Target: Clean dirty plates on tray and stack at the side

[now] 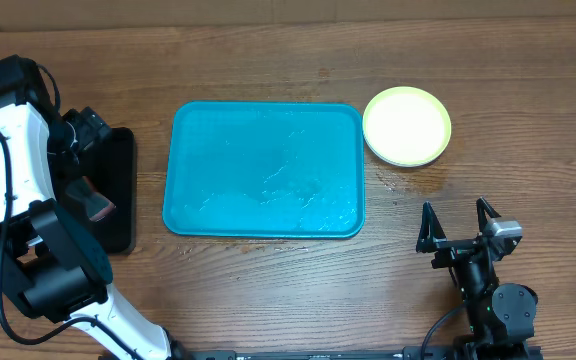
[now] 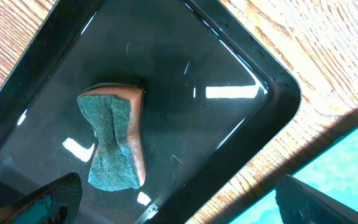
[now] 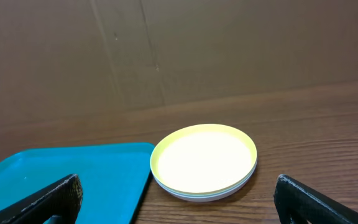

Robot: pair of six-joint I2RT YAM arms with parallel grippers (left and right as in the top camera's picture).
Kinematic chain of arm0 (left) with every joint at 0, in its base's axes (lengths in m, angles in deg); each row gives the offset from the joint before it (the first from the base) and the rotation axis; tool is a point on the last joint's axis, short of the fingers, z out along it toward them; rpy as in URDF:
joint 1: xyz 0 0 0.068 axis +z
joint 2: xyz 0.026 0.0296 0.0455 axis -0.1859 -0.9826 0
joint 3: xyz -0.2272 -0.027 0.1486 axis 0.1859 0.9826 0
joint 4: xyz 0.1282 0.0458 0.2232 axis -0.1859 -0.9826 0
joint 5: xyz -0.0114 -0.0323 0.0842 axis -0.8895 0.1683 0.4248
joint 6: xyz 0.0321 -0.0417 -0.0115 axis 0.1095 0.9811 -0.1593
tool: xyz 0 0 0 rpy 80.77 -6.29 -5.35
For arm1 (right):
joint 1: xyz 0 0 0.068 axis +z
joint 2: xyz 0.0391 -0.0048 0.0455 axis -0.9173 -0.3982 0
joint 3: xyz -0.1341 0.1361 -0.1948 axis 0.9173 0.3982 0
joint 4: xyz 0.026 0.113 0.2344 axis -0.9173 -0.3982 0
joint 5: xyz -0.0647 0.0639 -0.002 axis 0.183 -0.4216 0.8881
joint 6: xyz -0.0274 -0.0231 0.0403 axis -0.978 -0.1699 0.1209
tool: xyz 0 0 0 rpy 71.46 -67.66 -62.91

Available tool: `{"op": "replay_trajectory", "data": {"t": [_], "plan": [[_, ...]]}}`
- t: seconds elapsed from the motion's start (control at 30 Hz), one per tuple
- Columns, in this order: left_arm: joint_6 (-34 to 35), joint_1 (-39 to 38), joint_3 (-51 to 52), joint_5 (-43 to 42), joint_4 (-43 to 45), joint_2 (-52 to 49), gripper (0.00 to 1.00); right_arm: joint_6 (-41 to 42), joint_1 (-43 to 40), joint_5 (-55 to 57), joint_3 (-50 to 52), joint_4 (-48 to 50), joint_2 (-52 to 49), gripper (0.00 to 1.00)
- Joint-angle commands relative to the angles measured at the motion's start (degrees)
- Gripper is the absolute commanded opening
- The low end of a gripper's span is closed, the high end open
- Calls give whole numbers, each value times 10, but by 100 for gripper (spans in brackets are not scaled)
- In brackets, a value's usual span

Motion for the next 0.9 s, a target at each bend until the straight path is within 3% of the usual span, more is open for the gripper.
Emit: {"op": "replay_trajectory", "data": {"t": [0.0, 0.63, 0.87], "plan": [[-3, -2, -10, -2, 0, 2, 100, -3, -2, 8, 6, 3, 5, 100], [-3, -2, -10, -2, -1, 5, 100, -3, -2, 8, 6, 3, 5, 100], [-4, -9, 23, -5, -44, 88, 100, -3, -2, 8, 6, 3, 5, 100]]}}
